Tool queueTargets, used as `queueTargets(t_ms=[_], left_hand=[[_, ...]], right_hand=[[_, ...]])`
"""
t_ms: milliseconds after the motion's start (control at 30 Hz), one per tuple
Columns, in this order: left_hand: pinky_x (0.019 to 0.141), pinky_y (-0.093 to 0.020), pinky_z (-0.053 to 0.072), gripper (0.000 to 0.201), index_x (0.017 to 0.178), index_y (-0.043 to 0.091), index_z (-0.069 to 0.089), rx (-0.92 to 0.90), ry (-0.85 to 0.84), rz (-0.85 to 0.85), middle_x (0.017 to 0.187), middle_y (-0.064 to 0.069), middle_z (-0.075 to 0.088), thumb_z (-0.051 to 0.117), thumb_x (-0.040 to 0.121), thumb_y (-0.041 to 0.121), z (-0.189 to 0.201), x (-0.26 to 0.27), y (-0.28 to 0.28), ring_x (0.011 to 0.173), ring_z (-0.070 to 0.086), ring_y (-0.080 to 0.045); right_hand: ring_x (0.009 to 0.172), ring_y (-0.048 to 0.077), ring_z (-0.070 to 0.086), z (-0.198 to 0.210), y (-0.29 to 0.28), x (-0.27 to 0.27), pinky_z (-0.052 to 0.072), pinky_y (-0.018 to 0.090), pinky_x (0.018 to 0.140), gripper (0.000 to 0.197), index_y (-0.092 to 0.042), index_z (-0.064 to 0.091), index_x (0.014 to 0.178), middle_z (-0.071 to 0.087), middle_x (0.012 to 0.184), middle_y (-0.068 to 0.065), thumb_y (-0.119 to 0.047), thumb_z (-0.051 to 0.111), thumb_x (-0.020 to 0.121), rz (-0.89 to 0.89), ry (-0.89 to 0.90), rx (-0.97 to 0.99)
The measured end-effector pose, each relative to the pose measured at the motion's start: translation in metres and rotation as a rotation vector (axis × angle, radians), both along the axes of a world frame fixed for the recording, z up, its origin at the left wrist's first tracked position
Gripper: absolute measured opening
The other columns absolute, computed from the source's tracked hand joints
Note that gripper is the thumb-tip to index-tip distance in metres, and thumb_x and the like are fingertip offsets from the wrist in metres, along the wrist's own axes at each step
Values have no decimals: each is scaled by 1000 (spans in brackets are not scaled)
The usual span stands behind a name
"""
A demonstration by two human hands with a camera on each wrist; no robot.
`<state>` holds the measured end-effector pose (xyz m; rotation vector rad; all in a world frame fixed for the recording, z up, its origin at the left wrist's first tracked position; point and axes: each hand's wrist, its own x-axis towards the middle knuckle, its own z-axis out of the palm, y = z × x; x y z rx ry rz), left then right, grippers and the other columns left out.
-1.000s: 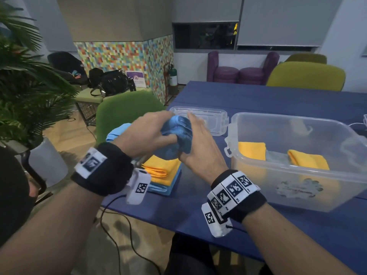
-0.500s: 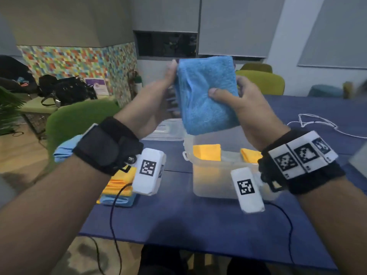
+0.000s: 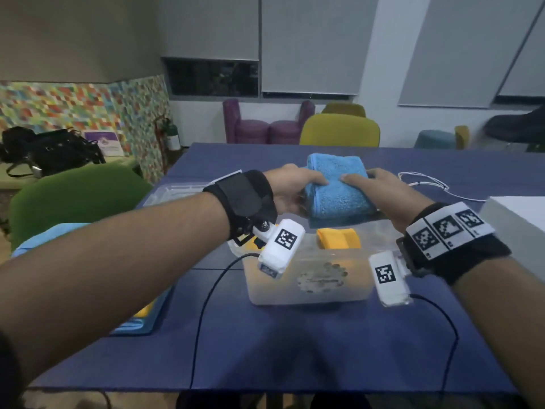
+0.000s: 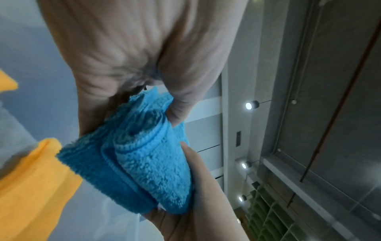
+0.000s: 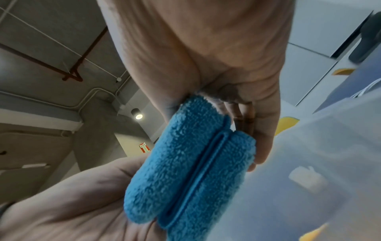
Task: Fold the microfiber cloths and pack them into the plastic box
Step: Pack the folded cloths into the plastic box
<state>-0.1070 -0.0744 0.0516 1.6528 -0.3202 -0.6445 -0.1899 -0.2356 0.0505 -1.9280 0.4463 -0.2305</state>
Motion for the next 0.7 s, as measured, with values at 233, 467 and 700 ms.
queueTargets(t_ms=[233,467,700], left_hand=[[72,-49,61,35,136,-2,46,80,179,-4,114,-22,64,48,102,6,-22,17,-48,84,67,-33],[95,-49,52,31,132,5,47,187,248,-73,108,-16,65,38,101,7,-43,33,-79,88,65,-30],[97,-56,51,35,138,3,46,342,316,-171,118,-20,66,37,105,11,-69,48,-96,104,65,-35]], right_hand=[[122,29,56,-21,-25,-14,48,41,98,64,-15,44,143,58,134,11,-49,61,91,-84,84,-416],[116,36,57,-60,-22,-37,45,43,89,48,-19,46,143,49,134,7,-36,50,99,-50,34,-784],[128,29,47,-85,-21,-47,47,40,96,43,-16,58,129,33,154,7,-45,48,100,-3,29,-892]])
